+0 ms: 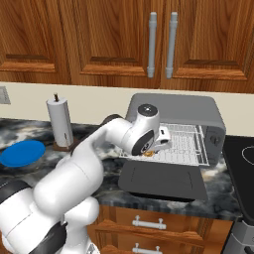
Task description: Open the toaster oven door. Place the bread on the top rack in the toaster oven and place the steak on the bottom rack.
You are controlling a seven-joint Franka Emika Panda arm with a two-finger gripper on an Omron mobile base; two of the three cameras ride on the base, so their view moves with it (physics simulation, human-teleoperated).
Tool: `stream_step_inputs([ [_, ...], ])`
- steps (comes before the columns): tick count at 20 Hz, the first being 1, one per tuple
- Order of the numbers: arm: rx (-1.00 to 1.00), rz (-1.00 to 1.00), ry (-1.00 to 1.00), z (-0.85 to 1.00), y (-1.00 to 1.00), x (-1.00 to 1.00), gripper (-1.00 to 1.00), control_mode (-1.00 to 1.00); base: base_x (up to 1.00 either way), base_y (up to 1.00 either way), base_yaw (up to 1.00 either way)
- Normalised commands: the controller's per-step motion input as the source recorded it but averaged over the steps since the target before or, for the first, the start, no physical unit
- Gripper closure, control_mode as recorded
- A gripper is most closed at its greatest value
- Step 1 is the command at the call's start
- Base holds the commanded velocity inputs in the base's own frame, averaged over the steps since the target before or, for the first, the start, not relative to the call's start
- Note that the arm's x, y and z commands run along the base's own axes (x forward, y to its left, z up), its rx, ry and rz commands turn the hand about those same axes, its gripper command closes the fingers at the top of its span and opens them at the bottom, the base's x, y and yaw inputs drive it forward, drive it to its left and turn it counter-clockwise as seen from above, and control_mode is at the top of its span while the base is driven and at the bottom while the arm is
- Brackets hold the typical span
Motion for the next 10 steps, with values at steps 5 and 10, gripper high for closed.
stream_step_inputs([
  [5,0.00,0.00,0.00,-0.09,0.00,0.06,1.00,-1.00,0.00,0.00,0.00],
  [10,0.00,0.00,0.00,-0.14,0.00,0.02,1.00,-1.00,0.00,0.00,0.00],
])
